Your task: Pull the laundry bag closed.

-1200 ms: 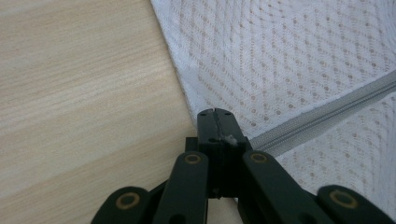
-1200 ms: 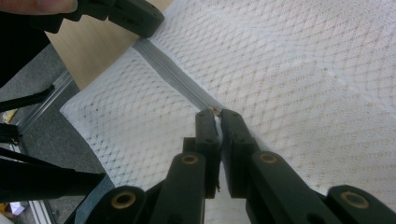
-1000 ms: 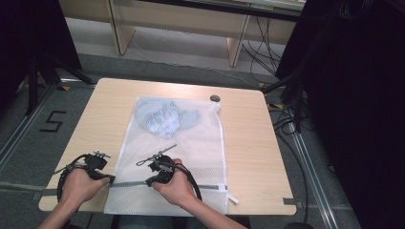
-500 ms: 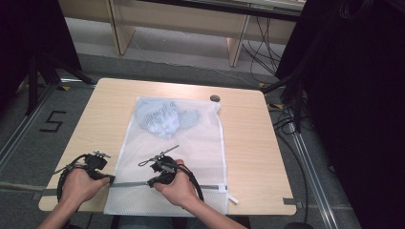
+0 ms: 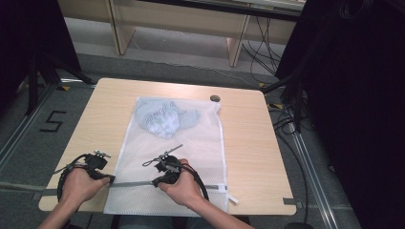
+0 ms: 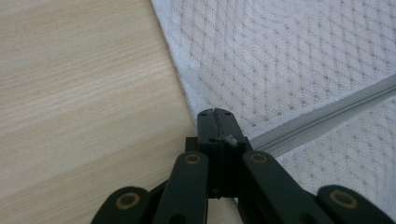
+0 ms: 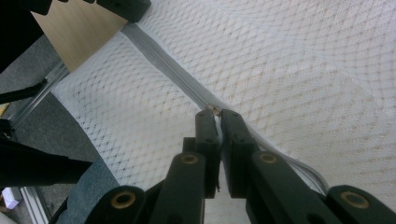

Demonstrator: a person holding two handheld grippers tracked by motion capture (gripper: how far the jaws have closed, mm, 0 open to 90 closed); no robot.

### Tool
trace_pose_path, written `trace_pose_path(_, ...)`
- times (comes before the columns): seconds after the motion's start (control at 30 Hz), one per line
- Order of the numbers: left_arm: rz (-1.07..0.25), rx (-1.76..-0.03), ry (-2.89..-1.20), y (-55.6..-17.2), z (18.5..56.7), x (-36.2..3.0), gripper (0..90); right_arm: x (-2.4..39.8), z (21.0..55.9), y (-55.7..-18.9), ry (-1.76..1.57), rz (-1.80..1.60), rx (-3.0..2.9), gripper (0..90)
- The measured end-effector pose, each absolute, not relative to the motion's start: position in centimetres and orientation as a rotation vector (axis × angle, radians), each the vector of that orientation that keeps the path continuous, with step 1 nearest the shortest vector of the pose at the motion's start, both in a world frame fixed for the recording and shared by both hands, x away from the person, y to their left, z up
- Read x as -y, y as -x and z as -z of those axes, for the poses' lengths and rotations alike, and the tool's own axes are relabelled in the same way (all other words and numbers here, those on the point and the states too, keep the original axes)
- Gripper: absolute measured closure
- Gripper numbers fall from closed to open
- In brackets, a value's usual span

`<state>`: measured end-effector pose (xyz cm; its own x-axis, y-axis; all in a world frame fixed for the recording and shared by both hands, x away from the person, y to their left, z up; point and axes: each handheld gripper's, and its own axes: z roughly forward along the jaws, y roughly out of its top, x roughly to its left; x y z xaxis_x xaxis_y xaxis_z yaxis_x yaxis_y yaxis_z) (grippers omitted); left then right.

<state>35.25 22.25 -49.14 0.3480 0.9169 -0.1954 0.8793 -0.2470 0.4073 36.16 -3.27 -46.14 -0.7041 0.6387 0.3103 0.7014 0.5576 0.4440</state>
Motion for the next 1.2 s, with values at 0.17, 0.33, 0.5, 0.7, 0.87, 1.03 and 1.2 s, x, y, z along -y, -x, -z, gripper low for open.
trace_pose_path(0.17,-0.107,-1.554,-2.191,-35.3,49.1,-22.5,90.0,3.4,46.5,-36.2,1.155,0.84,2.656,87.1)
trace_pose_path(0.33,-0.109,-1.554,-2.191,-35.3,49.1,-22.4,90.0,3.4,46.5,-36.2,1.162,0.844,2.654,87.0)
trace_pose_path(0.5,-0.11,-1.554,-2.189,-35.2,49.1,-22.4,90.0,3.8,46.4,-36.2,1.164,0.846,2.653,87.0)
trace_pose_path(0.7,-0.111,-1.556,-2.189,-35.2,49.1,-22.4,90.0,4.1,46.3,-36.1,1.175,0.839,2.656,87.0)
trace_pose_path(0.87,-0.107,-1.555,-2.189,-35.2,49.1,-22.5,90.0,4.3,46.1,-36.1,1.168,0.843,2.654,87.0)
trace_pose_path(1.03,-0.106,-1.554,-2.188,-35.2,49.1,-22.5,90.0,4.7,46.1,-36.1,1.176,0.839,2.656,87.1)
trace_pose_path(1.2,-0.108,-1.552,-2.192,-35.3,49.1,-22.5,90.0,5.0,46.0,-36.1,1.18,0.846,2.644,87.0)
